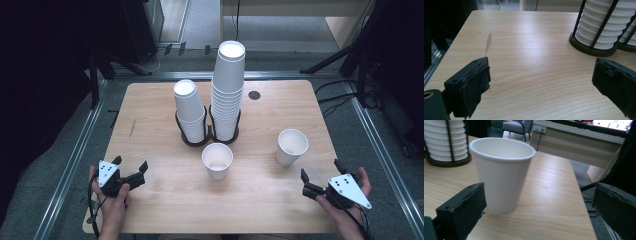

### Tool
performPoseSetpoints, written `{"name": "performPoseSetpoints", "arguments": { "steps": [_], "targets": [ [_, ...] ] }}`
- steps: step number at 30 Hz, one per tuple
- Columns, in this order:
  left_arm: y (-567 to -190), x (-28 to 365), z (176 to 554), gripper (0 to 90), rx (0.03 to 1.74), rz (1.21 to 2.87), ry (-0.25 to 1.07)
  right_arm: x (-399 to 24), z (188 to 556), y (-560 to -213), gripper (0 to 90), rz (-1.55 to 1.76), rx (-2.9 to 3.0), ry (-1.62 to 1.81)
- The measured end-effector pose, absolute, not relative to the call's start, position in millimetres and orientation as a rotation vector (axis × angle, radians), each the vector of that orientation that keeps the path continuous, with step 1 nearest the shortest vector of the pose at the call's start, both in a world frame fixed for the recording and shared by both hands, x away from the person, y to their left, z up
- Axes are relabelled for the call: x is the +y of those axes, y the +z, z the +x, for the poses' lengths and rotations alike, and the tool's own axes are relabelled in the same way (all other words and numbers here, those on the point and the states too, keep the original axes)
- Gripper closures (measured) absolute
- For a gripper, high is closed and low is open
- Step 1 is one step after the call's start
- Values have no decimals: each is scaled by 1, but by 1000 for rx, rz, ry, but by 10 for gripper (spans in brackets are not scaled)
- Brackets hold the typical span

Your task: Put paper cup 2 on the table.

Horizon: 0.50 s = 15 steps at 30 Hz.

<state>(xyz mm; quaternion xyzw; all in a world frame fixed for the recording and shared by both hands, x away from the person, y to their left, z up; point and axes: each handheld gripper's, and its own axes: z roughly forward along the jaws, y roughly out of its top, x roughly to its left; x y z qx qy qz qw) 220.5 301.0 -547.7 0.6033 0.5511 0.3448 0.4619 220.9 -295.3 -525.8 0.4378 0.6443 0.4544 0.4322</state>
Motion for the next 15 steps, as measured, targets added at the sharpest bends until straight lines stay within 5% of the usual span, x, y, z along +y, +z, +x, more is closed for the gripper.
{"name": "performPoseSetpoints", "arguments": {
  "steps": [15],
  "targets": [
    [-548,301,221,19,1358,1482,848,-331,230,-540,0,1279,1507,997]
  ]
}}
